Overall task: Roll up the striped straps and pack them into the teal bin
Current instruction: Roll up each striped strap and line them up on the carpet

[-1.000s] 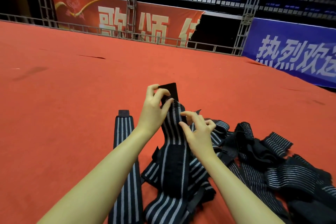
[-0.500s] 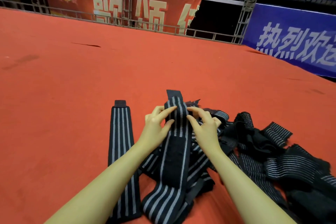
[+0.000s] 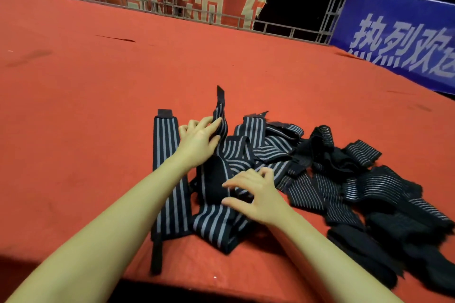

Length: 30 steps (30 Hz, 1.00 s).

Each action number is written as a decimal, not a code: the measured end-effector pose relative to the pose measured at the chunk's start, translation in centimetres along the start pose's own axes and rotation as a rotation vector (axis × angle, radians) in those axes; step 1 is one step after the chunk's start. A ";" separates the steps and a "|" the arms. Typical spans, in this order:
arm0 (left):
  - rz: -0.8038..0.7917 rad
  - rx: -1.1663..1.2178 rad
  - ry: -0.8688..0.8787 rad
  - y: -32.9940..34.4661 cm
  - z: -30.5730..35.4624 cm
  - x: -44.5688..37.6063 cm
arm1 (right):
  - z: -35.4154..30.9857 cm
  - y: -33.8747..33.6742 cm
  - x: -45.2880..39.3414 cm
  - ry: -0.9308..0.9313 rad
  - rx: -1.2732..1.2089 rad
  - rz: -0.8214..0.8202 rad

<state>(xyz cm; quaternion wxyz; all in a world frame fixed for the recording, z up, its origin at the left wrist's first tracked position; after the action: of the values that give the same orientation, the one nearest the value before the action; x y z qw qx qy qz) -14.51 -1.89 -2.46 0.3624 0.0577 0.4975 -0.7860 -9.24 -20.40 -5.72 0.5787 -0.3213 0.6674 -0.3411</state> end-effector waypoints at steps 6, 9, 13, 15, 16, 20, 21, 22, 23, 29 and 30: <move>-0.023 -0.006 0.011 -1.2 -0.1 3.5 | -3.9 0.9 3.1 -0.180 0.168 -0.289; -0.023 -0.005 -0.004 -2.2 -0.5 5.3 | -4.8 1.6 4.1 -0.254 0.311 -0.299; -0.005 -0.018 0.022 -3.8 -0.5 6.4 | -5.3 0.4 3.2 -0.160 0.225 -0.040; 0.010 -0.011 0.031 -4.6 -0.2 6.8 | -5.8 -0.9 2.2 -0.101 0.117 0.041; 0.016 0.002 0.032 -5.1 0.0 6.9 | -6.2 -1.6 1.6 -0.080 0.069 0.065; 0.031 0.024 0.085 -7.1 1.1 7.3 | -7.5 -4.2 -0.6 -0.039 -0.071 0.120; 0.029 0.036 0.097 -7.7 1.3 7.4 | -7.7 -4.8 -1.1 -0.045 -0.088 0.129; 0.028 0.059 0.097 -8.4 1.4 7.5 | -7.8 -5.2 -1.4 -0.047 -0.103 0.132; 0.030 0.088 0.087 -9.1 1.4 7.7 | -7.8 -5.5 -1.8 -0.041 -0.120 0.130; -0.036 0.071 0.006 -11.3 -0.9 8.1 | -8.7 -4.4 -3.9 -0.091 -0.029 -0.095; -0.057 0.047 -0.006 -11.0 -1.4 8.2 | -8.8 -3.6 -3.9 -0.103 0.021 -0.160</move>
<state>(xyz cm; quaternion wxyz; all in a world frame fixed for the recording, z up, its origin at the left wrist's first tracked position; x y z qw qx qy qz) -27.80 -2.29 1.32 0.3402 0.0497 0.4790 -0.8077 -17.34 -18.47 0.30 0.5866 -0.3846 0.6052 -0.3765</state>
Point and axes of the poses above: each hand's wrist, its own x-axis away from the middle knuckle, its own y-axis out of the palm, z = x × y, the point moved 3 cm from there along -x, towards the middle knuckle, and after that the axes turned 13 degrees about x, right-handed, at the moved point
